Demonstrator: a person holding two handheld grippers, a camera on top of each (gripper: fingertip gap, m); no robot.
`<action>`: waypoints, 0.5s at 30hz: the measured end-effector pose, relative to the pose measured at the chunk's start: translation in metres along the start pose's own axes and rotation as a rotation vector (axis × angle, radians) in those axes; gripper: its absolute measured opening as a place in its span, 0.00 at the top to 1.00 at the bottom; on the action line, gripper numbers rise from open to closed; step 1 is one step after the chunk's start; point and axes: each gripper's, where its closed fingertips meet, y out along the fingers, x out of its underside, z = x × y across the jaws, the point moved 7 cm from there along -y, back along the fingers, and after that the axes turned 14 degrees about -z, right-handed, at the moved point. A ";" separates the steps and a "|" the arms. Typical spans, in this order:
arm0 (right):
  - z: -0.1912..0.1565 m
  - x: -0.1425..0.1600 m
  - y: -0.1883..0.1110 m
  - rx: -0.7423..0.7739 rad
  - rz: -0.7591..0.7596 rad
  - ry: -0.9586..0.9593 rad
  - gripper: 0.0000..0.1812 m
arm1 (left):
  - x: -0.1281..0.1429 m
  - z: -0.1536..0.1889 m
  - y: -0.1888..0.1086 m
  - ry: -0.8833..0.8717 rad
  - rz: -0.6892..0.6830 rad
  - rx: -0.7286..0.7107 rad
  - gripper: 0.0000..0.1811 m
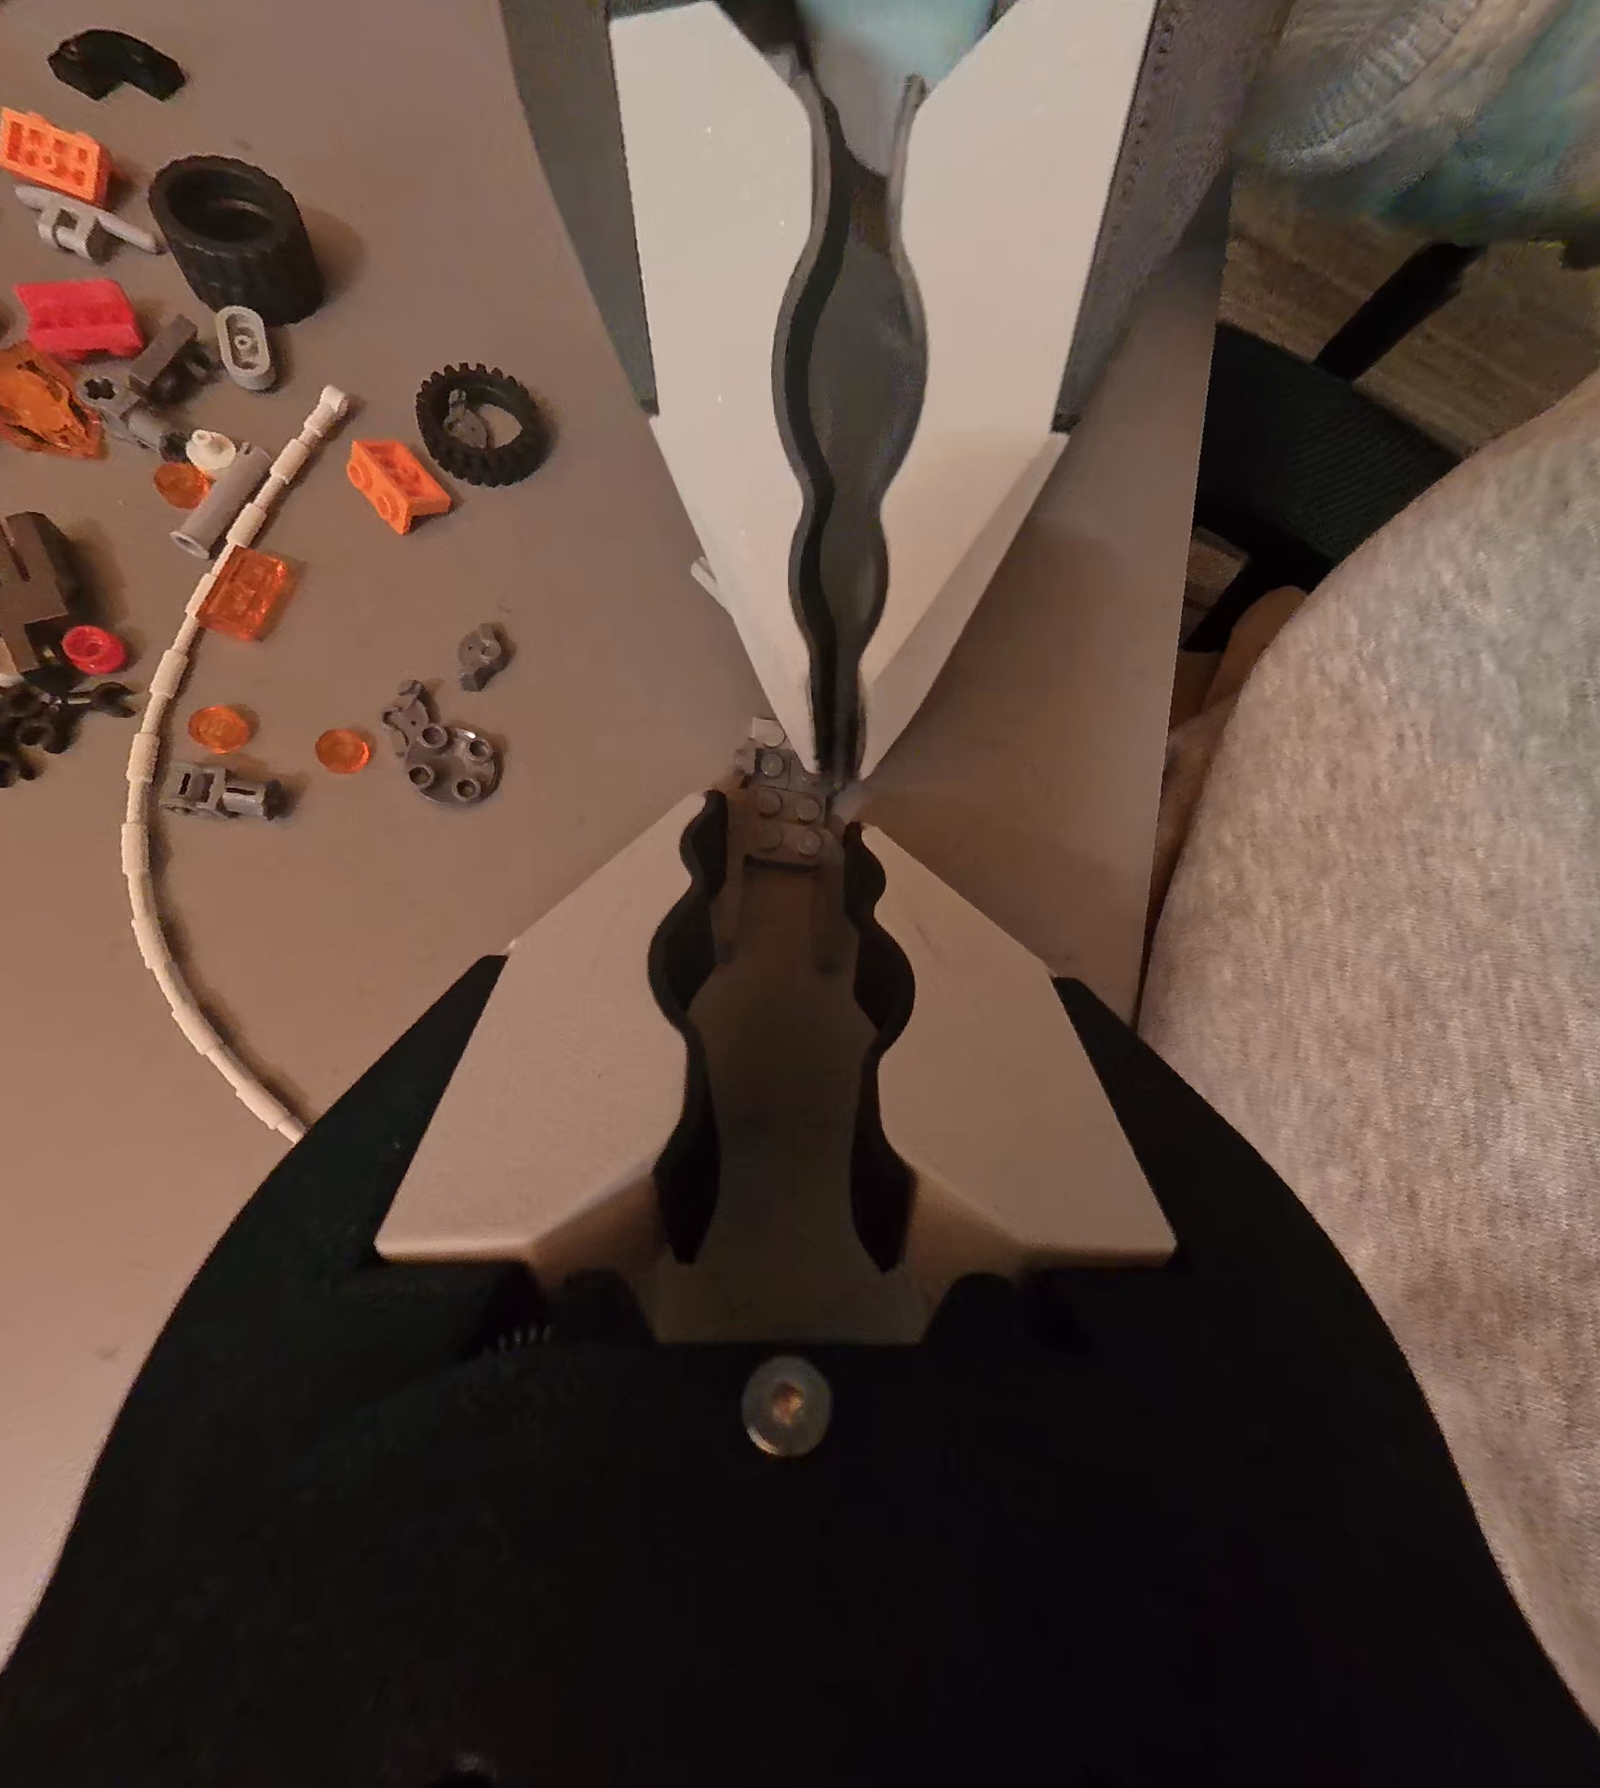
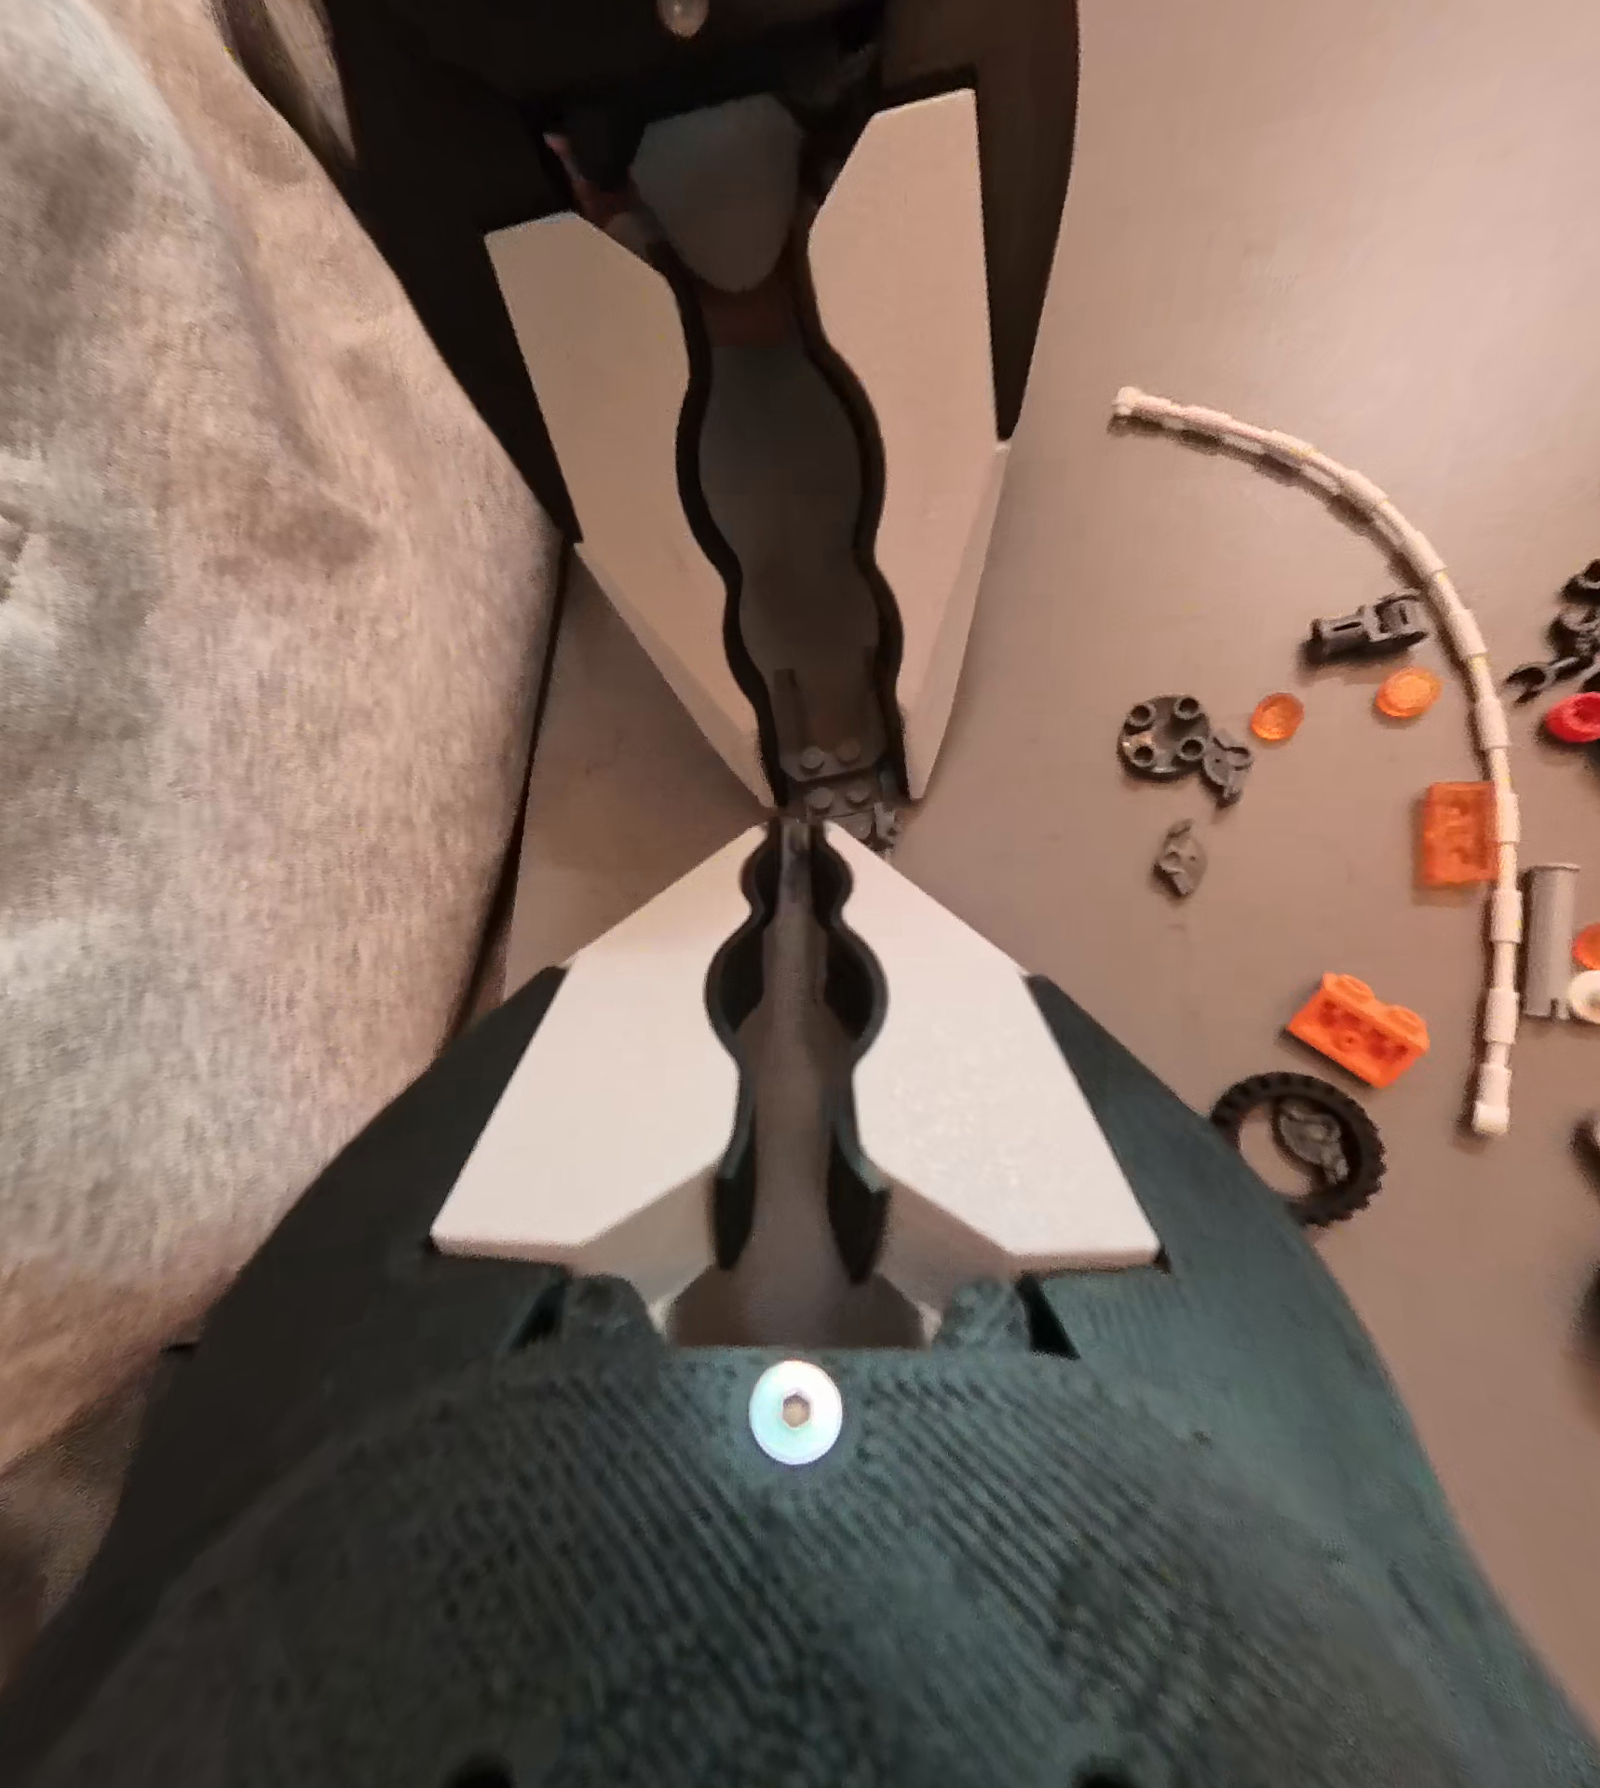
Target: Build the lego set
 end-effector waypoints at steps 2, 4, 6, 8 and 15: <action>0.000 0.002 -0.004 0.027 0.050 -0.002 0.93 | 0.000 0.000 0.000 0.001 0.000 -0.001 0.88; -0.002 0.002 -0.009 0.047 0.120 -0.002 0.90 | 0.000 0.000 0.000 0.000 0.000 0.000 0.88; -0.004 0.002 -0.012 0.091 0.172 -0.008 0.86 | 0.000 0.000 0.000 -0.002 0.000 0.003 0.88; -0.006 0.002 -0.010 0.159 0.172 -0.025 0.83 | 0.000 0.000 0.000 -0.005 0.001 0.007 0.88; -0.005 0.006 0.009 0.295 0.086 -0.068 0.84 | 0.000 -0.001 0.000 -0.017 0.003 0.026 0.88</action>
